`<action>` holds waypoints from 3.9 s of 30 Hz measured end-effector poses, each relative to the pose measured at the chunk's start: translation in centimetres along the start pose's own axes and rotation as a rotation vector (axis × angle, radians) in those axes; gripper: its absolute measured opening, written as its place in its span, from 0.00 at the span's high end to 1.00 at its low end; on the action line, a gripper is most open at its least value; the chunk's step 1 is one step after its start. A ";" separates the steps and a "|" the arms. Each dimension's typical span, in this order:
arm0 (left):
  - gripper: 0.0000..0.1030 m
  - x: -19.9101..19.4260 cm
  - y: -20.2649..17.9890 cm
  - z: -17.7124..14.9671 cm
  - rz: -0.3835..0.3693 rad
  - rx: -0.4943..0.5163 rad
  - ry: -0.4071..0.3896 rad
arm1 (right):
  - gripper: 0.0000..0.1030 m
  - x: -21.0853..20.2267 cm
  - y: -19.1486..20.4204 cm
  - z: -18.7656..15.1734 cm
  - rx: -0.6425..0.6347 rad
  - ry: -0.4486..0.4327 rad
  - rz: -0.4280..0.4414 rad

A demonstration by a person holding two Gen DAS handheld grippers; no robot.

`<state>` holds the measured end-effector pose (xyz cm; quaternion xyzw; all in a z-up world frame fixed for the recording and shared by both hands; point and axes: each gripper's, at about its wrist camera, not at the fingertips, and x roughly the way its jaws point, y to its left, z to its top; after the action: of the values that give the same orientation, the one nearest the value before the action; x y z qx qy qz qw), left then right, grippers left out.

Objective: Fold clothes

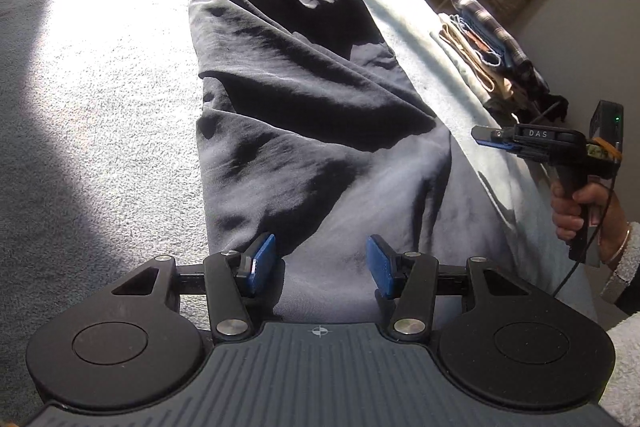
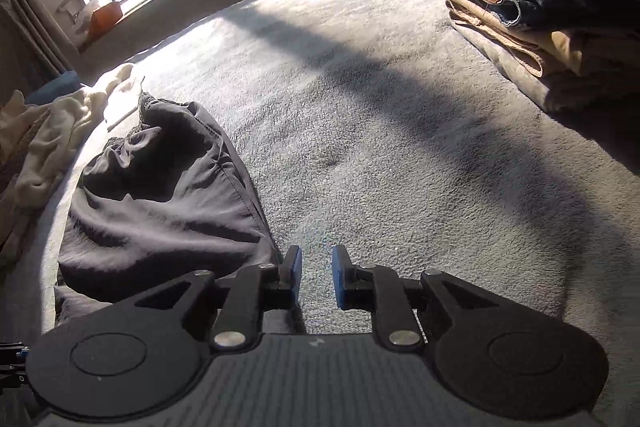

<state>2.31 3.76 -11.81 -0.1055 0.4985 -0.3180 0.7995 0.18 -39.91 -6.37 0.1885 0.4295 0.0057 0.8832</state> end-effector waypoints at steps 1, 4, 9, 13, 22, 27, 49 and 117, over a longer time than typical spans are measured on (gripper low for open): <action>0.51 -0.3 0.1 -0.1 0.005 -0.004 -0.004 | 0.80 -0.8 -0.6 -0.3 0.020 0.020 0.027; 0.51 -1.0 0.2 -0.3 0.019 -0.016 -0.017 | 0.75 -2.9 -1.5 -1.6 0.014 0.095 0.066; 0.51 -2.4 0.6 -0.7 0.044 -0.039 -0.038 | 0.63 -4.4 -1.3 -4.6 -0.078 0.224 0.107; 0.51 -3.8 1.5 -1.4 0.054 -0.094 -0.046 | 0.50 -4.5 -0.5 -6.6 -0.163 0.302 0.112; 0.50 -5.7 2.5 -5.4 -0.052 -0.217 0.093 | 0.50 -5.7 -0.3 -7.9 -0.215 0.297 0.056; 0.50 -3.6 1.3 -7.8 -0.180 -0.217 0.233 | 0.53 -6.6 0.2 -8.4 -0.235 0.290 0.048; 0.97 -0.9 -0.6 -8.4 -0.306 -0.249 0.295 | 1.00 -8.4 0.5 -8.4 -0.245 0.214 -0.052; 0.50 -4.9 3.0 -4.5 -0.100 -0.235 0.102 | 0.52 -3.4 21.1 -14.6 -0.976 0.362 0.424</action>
<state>-1.89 9.75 -11.82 -0.2068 0.5663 -0.3019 0.7385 -9.87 -16.10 -4.81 -0.1640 0.4744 0.4134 0.7597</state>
